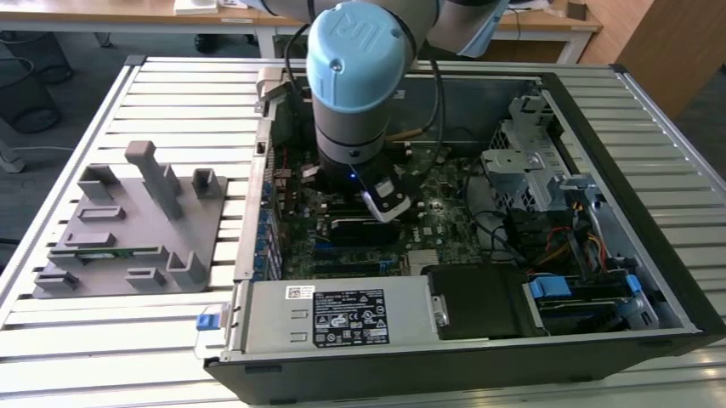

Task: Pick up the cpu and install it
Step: 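Install the second cpu locking lever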

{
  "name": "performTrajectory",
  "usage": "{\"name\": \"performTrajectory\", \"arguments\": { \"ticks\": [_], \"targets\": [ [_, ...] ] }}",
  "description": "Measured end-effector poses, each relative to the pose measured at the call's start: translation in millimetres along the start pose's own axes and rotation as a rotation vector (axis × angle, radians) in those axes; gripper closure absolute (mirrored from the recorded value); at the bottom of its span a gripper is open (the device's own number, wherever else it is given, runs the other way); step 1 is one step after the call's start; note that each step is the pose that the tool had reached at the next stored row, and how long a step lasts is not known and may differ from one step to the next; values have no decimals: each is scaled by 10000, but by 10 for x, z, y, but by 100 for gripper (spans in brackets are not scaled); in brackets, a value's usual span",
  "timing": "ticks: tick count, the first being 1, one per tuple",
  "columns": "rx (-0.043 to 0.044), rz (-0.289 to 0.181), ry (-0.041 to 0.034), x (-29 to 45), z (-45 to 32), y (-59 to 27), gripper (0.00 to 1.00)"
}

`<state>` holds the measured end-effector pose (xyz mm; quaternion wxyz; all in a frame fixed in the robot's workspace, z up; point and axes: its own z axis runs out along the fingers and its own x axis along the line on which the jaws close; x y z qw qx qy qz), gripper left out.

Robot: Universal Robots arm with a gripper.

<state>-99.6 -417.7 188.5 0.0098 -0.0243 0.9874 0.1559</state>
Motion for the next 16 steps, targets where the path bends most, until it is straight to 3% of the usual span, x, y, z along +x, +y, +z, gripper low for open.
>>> {"name": "performTrajectory", "arguments": {
  "ticks": [7, 16],
  "targets": [
    [-4, -1, -3, 9, -19, 11, 89],
    [-1, -1, -1, 10, -124, 45, 89]
  ]
}}
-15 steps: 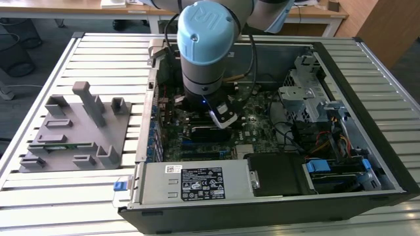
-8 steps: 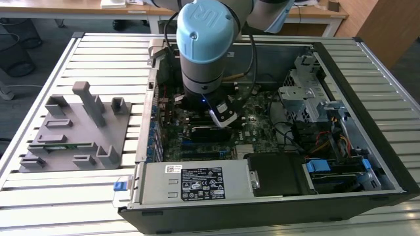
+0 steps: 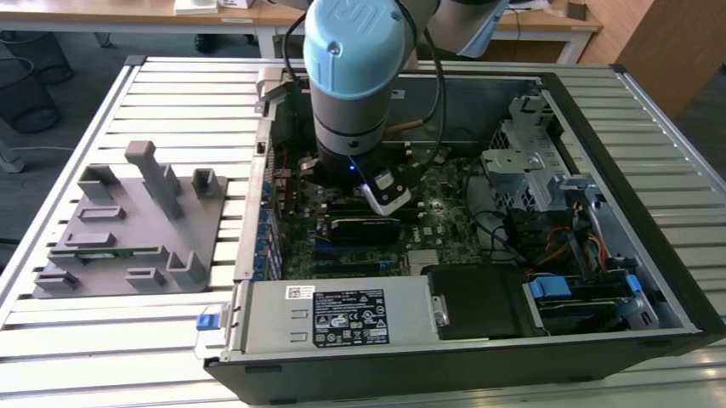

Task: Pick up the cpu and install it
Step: 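Install the second cpu locking lever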

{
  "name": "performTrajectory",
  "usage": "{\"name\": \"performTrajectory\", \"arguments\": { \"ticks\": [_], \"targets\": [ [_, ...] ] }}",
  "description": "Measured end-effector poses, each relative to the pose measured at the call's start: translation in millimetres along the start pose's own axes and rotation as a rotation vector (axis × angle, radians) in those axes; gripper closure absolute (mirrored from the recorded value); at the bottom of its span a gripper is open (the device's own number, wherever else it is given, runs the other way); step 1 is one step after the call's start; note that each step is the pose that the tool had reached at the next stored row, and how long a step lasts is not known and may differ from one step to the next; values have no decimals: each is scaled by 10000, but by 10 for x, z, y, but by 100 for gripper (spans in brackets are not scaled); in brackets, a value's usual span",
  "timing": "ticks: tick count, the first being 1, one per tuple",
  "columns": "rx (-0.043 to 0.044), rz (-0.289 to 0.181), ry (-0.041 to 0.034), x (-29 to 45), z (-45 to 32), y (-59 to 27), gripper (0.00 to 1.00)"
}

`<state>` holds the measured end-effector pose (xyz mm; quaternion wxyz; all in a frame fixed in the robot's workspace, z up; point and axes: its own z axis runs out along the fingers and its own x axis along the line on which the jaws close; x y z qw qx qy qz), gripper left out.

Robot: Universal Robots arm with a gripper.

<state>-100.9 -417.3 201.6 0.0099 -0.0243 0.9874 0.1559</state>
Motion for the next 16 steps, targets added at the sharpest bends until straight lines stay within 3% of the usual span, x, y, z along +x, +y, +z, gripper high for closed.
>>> {"name": "performTrajectory", "arguments": {
  "ticks": [16],
  "targets": [
    [-29, -5, -20, -2, -75, 24, 89]
  ]
}}
